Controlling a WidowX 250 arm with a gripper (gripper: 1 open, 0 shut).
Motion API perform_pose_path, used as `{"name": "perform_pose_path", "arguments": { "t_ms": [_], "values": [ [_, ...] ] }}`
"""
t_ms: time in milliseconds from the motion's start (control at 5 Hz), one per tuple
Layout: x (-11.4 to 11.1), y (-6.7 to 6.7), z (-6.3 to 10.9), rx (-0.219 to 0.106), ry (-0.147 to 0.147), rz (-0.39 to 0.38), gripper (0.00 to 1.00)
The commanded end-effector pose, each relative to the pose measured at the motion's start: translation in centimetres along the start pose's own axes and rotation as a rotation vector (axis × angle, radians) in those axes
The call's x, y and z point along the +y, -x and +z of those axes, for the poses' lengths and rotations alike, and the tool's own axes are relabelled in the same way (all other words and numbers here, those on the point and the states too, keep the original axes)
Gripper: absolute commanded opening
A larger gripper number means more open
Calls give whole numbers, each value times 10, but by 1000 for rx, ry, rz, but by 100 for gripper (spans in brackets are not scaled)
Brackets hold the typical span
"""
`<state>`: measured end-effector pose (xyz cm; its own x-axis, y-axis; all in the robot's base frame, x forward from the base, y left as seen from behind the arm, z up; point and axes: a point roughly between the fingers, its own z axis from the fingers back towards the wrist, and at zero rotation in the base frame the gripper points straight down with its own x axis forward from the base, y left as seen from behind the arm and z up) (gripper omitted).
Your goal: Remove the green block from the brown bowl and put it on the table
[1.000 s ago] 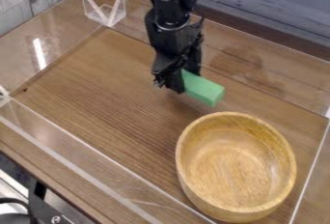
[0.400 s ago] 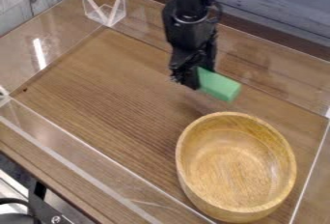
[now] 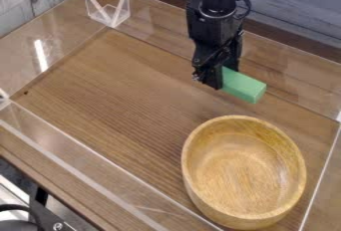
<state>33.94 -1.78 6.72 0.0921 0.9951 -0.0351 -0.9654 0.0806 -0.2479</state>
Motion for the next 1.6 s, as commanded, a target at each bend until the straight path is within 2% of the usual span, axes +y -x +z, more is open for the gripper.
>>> {"name": "perform_pose_path", "arguments": {
  "t_ms": [0,200,400,600,800,1000,1200,1400],
  "values": [
    [-17,5,33,7,72,-34,100],
    [-23,14,41,61,80,-147,100],
    [-27,17,47,96,106,-257,100],
    [-27,21,61,56,150,-212,100],
    [-23,31,71,10,177,-187,100],
    [-19,32,71,2,193,-264,100],
    [-14,28,71,-11,195,-326,100],
    [-21,32,78,-32,202,-351,100]
  ]
}}
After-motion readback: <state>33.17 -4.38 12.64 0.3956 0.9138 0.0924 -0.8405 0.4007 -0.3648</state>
